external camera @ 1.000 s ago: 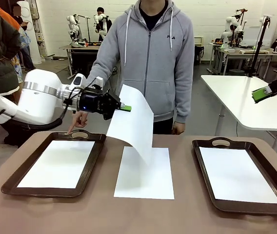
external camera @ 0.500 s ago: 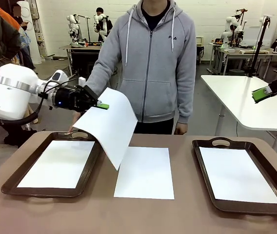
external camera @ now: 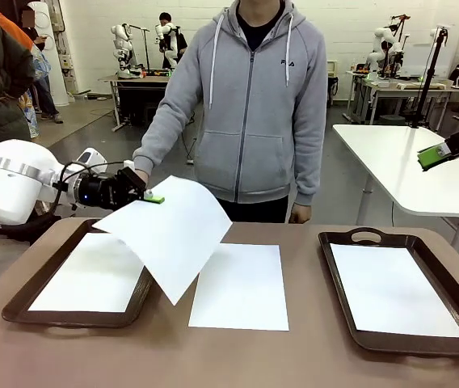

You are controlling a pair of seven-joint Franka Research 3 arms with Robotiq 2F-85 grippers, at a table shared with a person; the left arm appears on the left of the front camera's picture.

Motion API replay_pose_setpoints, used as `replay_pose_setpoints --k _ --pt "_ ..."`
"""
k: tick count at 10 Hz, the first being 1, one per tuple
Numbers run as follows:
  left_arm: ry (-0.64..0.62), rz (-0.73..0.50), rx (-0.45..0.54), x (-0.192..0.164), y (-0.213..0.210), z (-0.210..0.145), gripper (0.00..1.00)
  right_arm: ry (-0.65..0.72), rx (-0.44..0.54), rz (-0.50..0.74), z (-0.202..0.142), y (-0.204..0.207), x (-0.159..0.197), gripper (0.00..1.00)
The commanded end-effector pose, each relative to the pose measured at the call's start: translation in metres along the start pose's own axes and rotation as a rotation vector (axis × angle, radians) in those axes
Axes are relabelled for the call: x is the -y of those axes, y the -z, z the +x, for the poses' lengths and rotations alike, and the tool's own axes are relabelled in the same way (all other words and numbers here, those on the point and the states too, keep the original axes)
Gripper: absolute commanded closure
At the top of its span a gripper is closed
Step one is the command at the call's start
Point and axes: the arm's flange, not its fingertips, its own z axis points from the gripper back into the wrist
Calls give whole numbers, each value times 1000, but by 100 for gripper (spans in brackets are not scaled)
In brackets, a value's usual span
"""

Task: Sort the A4 documents.
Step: Place the A4 Paper in the designated Handle tray.

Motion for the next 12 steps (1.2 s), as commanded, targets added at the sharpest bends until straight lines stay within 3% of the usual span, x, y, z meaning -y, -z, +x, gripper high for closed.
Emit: replay_pose_setpoints --k 1,3,6,10,12 --pt "-10 138 67 -7 -6 -9 99 2 9 1 0 2 0 0" --pt "14 280 87 -18 -16 -28 99 2 9 1 0 2 0 0" --pt "14 463 192 -22 -43 -50 99 2 9 1 0 2 0 0" --pt "-34 758 348 -24 -73 -48 99 2 9 1 0 2 0 0" --pt "-46 799 327 -22 -85 -41 99 2 9 1 0 2 0 0"
